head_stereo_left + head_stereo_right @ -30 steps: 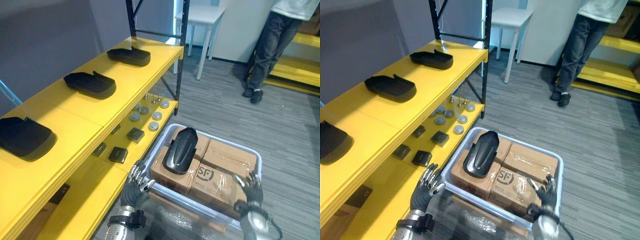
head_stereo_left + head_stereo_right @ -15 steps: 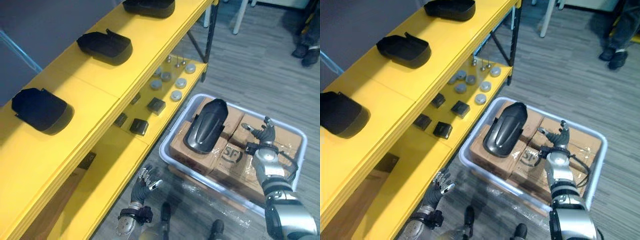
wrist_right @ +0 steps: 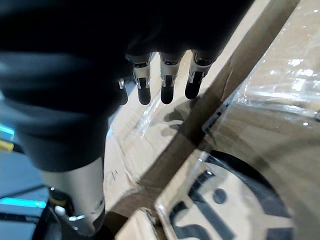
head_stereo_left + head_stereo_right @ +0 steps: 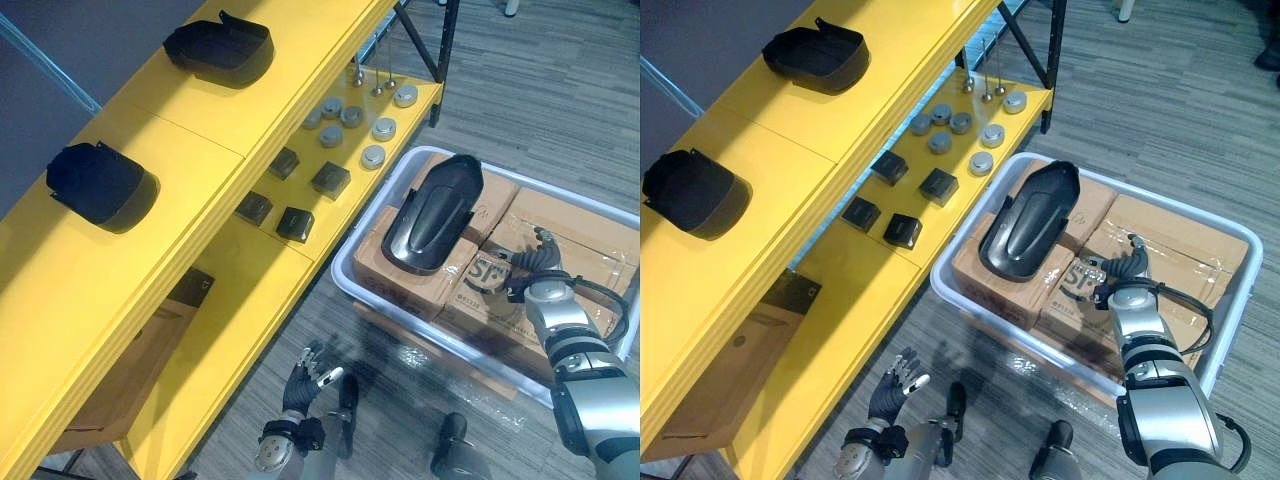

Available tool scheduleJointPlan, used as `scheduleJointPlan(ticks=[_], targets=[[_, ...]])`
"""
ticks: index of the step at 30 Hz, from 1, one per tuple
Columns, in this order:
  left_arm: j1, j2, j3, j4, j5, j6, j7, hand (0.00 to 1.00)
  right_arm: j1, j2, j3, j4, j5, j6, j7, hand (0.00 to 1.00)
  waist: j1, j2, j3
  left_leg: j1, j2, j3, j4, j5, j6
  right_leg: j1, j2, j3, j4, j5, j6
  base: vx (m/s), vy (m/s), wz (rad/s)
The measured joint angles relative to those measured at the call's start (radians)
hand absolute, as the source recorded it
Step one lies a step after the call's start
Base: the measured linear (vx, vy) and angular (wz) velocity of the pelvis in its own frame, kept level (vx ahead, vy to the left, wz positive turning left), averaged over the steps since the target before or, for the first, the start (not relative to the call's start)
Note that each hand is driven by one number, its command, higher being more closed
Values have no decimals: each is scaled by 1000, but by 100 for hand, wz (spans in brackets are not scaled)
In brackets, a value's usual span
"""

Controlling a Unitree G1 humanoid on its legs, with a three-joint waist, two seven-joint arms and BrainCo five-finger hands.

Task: Walk over and take plastic housings, then place them on the shelf

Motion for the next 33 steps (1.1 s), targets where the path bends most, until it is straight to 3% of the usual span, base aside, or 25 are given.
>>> scheduleJointPlan(ticks=[4,6,12,15,19,25,29,33], targets=[[-14,-11,-30,27,-11,-10,3,0,-54,-13,21,20,-10,0,-57,0,2,22,2,-30,3,3,26,-4,-1,-32,0,8,25,-3,-5,-3,-41,-4],[-20,-34,-44,46,-11,-20,2,0,-78,-28,13,23,-10,-1,-137,0,21,43,-1,-42,3,3,31,-4,-1,-47,-2,11,38,-6,-6,-18,-42,2],[-7,-43,-43,46,-11,-35,2,0,-80,-28,-108,-27,-10,-9,-290,0,21,47,-4,-40,2,4,50,-6,2,-46,-6,14,58,-16,-4,1,-48,1],[-6,-43,-42,44,-16,-36,2,0,-79,-32,-126,-68,-11,-17,-320,0,12,47,-4,-22,2,14,51,-10,3,-37,-9,25,67,-20,-4,-17,-29,-8],[9,-43,-42,31,-49,-36,1,0,-78,-30,-119,-164,-31,-53,-297,0,-1,47,-4,12,10,33,43,-18,-2,-21,-4,43,65,-24,-5,-48,-36,-16],[15,-43,-47,25,-49,-35,-2,0,-77,-19,-42,-176,-59,-59,-214,0,-9,49,-5,35,15,44,21,-17,-3,-17,1,55,63,-25,-6,-25,-42,-7],[19,-47,-82,46,-49,-35,-6,0,-78,-15,17,-161,-71,-59,-175,0,6,52,-8,26,15,35,21,-12,1,-16,1,42,59,-24,-7,21,-44,6],[19,-50,-82,56,-50,-35,-6,0,-91,-15,36,-113,-71,-59,-162,0,39,61,-14,4,10,8,31,-10,0,-16,-3,12,64,-30,-10,29,-43,18]])
